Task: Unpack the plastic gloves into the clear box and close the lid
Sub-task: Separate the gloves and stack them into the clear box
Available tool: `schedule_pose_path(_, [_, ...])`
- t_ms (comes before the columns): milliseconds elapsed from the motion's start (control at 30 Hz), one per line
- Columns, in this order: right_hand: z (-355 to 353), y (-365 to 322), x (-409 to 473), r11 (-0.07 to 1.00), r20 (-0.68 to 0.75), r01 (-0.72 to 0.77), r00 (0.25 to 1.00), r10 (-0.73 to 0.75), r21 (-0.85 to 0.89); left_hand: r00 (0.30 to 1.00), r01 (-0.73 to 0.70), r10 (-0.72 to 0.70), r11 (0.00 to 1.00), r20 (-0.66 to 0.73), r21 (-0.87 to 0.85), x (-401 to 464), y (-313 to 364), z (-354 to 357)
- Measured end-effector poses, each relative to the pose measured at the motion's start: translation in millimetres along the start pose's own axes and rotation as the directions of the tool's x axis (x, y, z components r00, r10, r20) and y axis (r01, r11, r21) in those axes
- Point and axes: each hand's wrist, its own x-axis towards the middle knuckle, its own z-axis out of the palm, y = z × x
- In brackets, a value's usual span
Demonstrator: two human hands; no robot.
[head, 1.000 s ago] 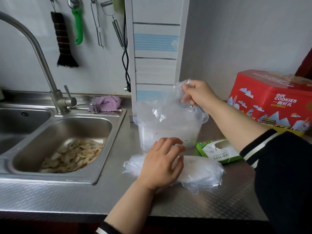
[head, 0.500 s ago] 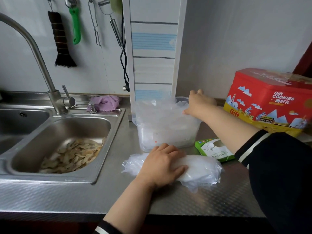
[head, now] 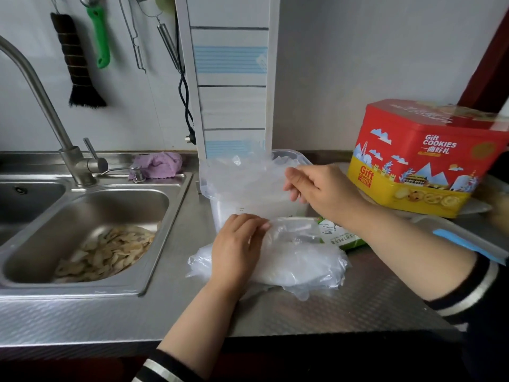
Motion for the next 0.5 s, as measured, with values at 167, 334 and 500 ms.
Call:
schedule_pose_path(167, [-17, -10, -1, 0.864, 0.336, -0.463, 0.796, 0.503, -0.198, 0.972, 0.128, -0.125, 0.992, -0.199, 0.002, 1, 2, -6])
schedule_pose_path(334, [-11, -9, -2, 0.859, 0.495, -0.512, 0.745, 0.447, -0.005, 0.966, 0.122, -0.115, 0.992, -0.230, 0.019, 1, 1, -6])
schedule_pose_path(500, [-9, -19, 5, 0.899, 0.337, -0.432, 0.859, 0.386, 0.073, 0.961, 0.128, -0.120, 0.992, -0.250, 0.016, 2, 0, -8])
